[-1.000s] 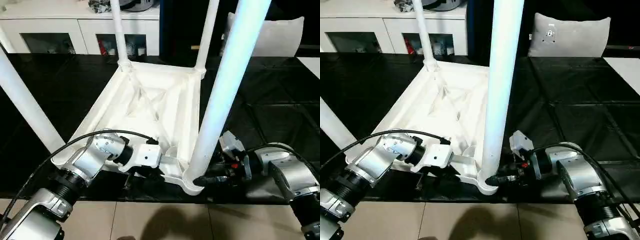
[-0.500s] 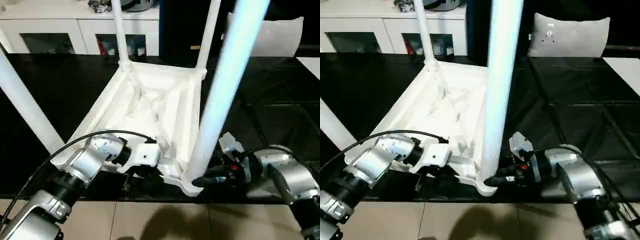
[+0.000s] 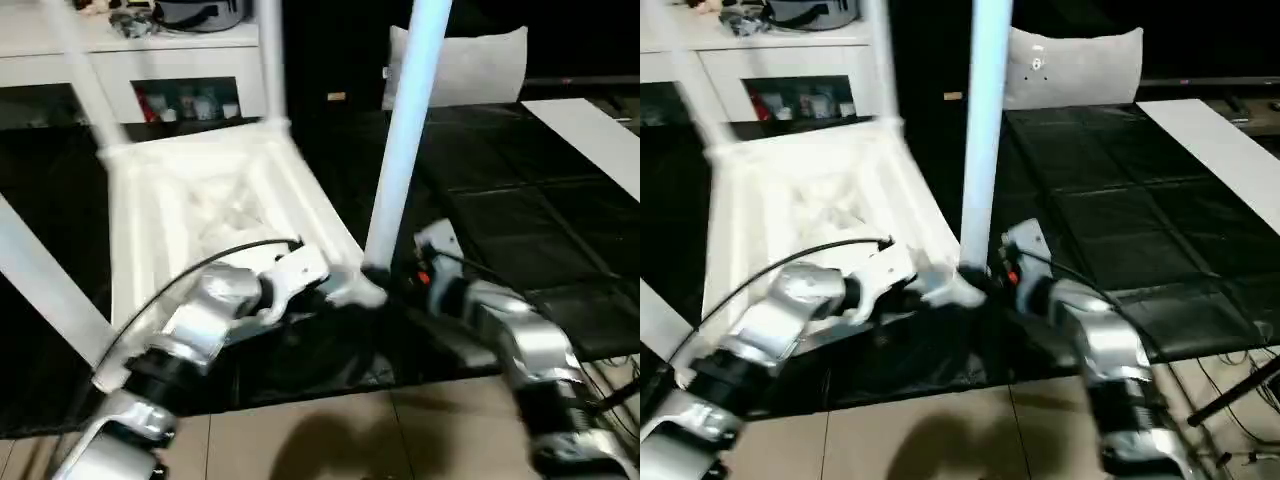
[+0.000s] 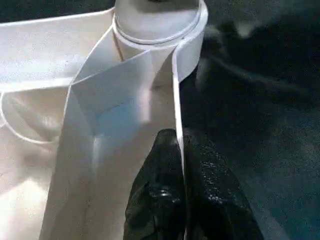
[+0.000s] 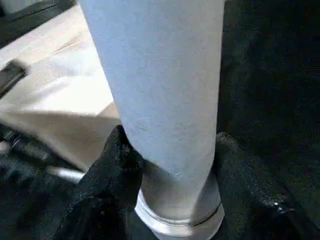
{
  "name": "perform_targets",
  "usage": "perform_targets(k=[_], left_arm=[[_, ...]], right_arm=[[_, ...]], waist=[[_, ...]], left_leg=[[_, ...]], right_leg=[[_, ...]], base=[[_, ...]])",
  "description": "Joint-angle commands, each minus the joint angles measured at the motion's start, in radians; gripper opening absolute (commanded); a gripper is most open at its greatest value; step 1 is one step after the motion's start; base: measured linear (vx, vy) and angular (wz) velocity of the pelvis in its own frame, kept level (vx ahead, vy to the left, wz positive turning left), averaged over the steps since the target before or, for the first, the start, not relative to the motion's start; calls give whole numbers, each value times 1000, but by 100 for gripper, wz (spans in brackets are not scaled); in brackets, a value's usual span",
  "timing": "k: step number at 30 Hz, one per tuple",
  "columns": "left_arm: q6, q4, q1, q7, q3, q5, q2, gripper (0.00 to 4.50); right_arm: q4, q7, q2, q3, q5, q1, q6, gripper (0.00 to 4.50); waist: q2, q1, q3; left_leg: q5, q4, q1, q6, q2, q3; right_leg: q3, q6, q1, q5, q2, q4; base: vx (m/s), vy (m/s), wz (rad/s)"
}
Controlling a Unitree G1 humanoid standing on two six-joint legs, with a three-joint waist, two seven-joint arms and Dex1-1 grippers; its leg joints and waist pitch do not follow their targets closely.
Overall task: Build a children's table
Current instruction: Rotate leg to tighten
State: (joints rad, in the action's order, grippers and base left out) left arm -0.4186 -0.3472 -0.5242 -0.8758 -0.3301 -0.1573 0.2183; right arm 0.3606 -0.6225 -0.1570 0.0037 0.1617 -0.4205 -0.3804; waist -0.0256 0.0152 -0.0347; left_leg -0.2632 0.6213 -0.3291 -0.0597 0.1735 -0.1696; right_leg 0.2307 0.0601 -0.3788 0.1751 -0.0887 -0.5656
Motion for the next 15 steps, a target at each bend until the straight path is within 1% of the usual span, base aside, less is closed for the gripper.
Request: perform_targets(k=[1,2,3,4,5,6,7,8,9,10,11,12,13,14,15], left_arm=[[12,68,11,-31,-90,36,-94,0],[14,69,13,-27,-95,29,-94,0],[15,69,14,-27,-96,28,-93,0],[30,64,16,-33,-103,14,-80,0],[35,62,16,-35,-104,11,-76,0],[35,62,16,-35,-104,11,-76,0],[56,51,16,-41,-103,8,-66,0],[60,49,15,-42,-102,8,-64,0],[88,35,14,-66,-108,6,-31,0],[89,35,13,-67,-108,6,-30,0],[102,26,12,-81,-109,5,-10,0],[108,23,12,-88,-108,4,-3,0],[108,23,12,-88,-108,4,-3,0],[138,12,10,-116,-110,5,22,0],[152,7,10,-133,-112,6,37,0]], right_arm=[[35,55,58,25,5,-22,12,232],[28,52,58,23,3,-16,13,266],[27,50,57,23,2,-15,14,268],[14,2,35,33,0,2,45,275],[10,-18,27,36,3,7,54,275],[10,-19,27,36,3,8,54,300],[3,-56,10,32,15,18,72,309],[1,-62,7,31,18,20,75,309],[-15,-149,-46,27,40,40,94,318],[-16,-153,-48,27,41,40,95,330],[-26,-211,-88,29,50,52,107,344],[-30,-235,-105,30,53,57,110,352],[-30,-235,-105,30,53,57,110,352],[-37,-304,-156,30,62,68,122,356],[-44,-347,-186,27,73,73,120,369]], waist=[[7,13,57],[6,15,60],[7,16,61],[4,22,66],[6,32,69],[6,37,69],[8,46,66],[7,56,67],[5,64,68],[5,64,68],[5,75,69],[5,78,67],[6,80,66],[4,82,65],[5,84,63]], left_leg=[[-52,-72,-19,56,75,43],[-22,-72,-19,64,81,44],[-6,-72,-20,71,82,45],[39,-68,-21,83,88,45],[87,-65,-21,99,91,44],[103,-63,-21,109,89,42],[110,-62,-22,120,86,38],[112,-61,-18,126,85,36],[119,-61,-21,135,86,37],[119,-61,-21,135,86,37],[118,-60,-18,143,90,38],[113,-61,-18,144,89,37],[98,-62,-18,141,90,36],[91,-63,-16,136,91,36],[65,-64,-14,127,89,34]], right_leg=[[-90,-45,59,352,-113,97],[-96,-17,60,303,-116,84],[-99,-5,60,277,-116,79],[-105,25,60,208,-120,64],[-111,53,60,128,-121,47],[-112,65,58,101,-121,43],[-114,76,58,83,-123,40],[-115,81,59,78,-123,37],[-115,78,62,64,-123,33],[-115,78,62,64,-123,33],[-114,71,62,59,-122,31],[-114,66,61,65,-120,34],[-115,63,61,86,-121,36],[-114,60,61,102,-121,40],[-113,45,61,146,-120,48]], base=[[0,0,0],[0,0,0],[0,0,0],[0,0,0],[0,0,0],[0,0,0],[0,0,0],[0,0,0],[0,0,0],[0,0,0],[0,0,0],[0,0,0],[0,0,0],[0,0,0],[0,0,0]])
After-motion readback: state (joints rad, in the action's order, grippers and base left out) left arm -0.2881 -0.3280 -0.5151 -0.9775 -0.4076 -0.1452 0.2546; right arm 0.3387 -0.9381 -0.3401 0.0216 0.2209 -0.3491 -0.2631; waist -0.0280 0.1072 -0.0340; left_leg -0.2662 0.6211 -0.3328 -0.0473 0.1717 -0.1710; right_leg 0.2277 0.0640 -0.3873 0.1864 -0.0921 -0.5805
